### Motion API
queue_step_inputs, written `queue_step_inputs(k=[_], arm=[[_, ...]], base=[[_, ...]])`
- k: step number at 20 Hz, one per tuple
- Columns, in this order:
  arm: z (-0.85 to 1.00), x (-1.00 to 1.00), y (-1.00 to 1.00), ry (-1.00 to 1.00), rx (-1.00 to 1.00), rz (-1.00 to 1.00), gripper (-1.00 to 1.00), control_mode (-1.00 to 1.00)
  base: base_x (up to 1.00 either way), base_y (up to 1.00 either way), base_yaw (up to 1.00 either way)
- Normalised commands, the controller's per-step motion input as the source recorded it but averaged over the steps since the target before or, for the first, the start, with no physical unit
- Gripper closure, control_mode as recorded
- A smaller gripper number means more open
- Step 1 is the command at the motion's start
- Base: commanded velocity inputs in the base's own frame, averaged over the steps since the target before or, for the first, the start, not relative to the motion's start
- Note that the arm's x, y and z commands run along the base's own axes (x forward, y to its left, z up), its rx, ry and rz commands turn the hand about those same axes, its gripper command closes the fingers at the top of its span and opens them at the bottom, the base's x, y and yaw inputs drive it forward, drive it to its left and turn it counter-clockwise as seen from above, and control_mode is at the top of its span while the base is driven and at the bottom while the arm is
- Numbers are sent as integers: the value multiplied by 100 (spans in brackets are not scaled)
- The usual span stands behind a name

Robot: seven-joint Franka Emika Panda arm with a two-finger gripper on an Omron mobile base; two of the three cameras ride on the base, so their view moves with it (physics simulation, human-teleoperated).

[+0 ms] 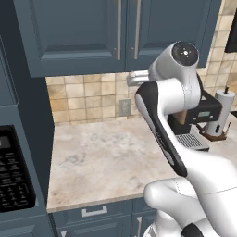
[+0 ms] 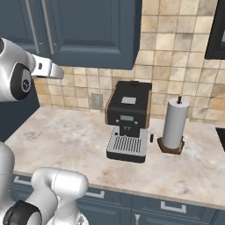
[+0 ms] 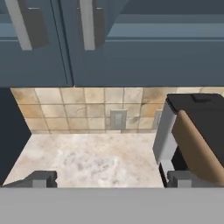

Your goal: Open the cabinet, pick the kettle from the cabinet, and place it in the sink.

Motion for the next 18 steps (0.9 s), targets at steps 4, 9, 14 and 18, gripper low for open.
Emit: queue_step_inputs(k=[4,9,14,18], arm=[[35,0,1,-13,0,0,-100,-100],[29,1,3,-16,-4,0,-100,-100],[24,5,2,-12,-1,0,-100,-100],[18,12,0,-5,0,0,-100,-100]], base=[[0,0,0],[0,0,0],[0,0,0],[0,0,0]])
